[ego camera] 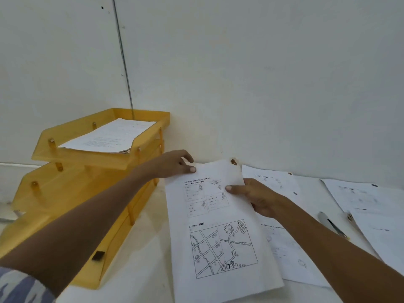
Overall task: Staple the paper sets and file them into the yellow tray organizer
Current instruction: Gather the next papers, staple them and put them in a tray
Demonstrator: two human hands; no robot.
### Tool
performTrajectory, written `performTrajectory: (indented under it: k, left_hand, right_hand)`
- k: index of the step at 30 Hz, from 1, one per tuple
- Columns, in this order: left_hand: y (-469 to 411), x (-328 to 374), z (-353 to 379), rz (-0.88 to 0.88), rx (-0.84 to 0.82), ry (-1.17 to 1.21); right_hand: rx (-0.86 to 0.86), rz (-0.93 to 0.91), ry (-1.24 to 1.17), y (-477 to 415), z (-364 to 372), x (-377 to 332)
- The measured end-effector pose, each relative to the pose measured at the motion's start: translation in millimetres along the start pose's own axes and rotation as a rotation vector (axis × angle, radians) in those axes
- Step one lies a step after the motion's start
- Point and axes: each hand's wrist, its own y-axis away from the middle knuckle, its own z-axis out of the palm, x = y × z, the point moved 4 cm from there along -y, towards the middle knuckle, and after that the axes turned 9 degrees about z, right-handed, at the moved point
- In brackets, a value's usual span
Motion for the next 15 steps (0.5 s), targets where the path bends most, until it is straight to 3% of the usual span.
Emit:
performTrajectory:
  k: [3, 6, 9, 15]
  left_hand:
    - [18.5, -18.9, 23.3, -0.144, 0.229, 0.549]
    - [35.8, -34.8, 69.9, -0.151, 0.227, 1.018]
    - [52.6, -29.3, 104.9, -0.14, 0.173, 1.224]
    - [41.3, -37.8, 114.2, -0.113, 0.394, 1.517]
  right_hand:
    - [-0.006, 0.013, -0.111, -2.0, -8.5, 11.2]
    - [-0.019, 0.021, -0.151, -6.1, -11.8, 18.3]
    - [-0.024, 0.047, -0.133, -12.3, -11.0, 27.1]
    - [-0.035, 0.093, -0.152, -15.8, -11.4, 45.7]
